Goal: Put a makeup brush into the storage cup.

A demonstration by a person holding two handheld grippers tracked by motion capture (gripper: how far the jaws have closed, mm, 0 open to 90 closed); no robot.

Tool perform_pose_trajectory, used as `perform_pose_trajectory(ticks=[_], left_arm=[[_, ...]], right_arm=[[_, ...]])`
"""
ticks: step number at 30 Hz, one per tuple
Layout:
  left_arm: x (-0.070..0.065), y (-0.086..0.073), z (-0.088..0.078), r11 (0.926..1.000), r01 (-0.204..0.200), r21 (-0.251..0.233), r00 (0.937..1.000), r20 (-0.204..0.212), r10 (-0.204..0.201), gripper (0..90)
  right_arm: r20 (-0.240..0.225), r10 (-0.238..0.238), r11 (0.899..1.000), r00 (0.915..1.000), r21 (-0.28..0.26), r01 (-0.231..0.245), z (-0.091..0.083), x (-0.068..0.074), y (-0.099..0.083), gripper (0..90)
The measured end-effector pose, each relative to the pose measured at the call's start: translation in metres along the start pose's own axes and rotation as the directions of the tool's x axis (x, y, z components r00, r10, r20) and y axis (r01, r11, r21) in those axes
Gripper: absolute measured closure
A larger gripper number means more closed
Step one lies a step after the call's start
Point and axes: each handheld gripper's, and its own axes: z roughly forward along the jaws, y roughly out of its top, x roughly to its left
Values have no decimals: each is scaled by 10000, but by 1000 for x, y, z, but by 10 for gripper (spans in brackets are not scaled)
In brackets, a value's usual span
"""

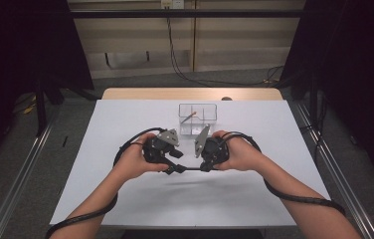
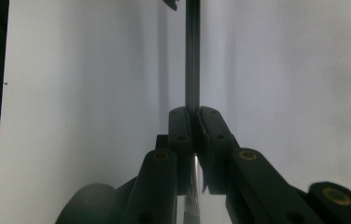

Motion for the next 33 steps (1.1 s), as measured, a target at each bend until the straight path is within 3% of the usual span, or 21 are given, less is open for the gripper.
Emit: perform_pose_trajectory(ticks=[11,25,33], left_arm=[[-1,3,7,9991,-167,392,9997,180,160,562],[-4,6,14,9973,-296,668,9982,548,259,791],[-6,6,18,9955,-443,841,9969,686,385,810]], right_arm=[[23,25,10000,10000,-40,-25,-2,-1,-1,849],[31,-146,9999,9999,-52,146,-4,-1,1,849],[-53,-208,9998,9998,-80,208,-9,-1,1,849]])
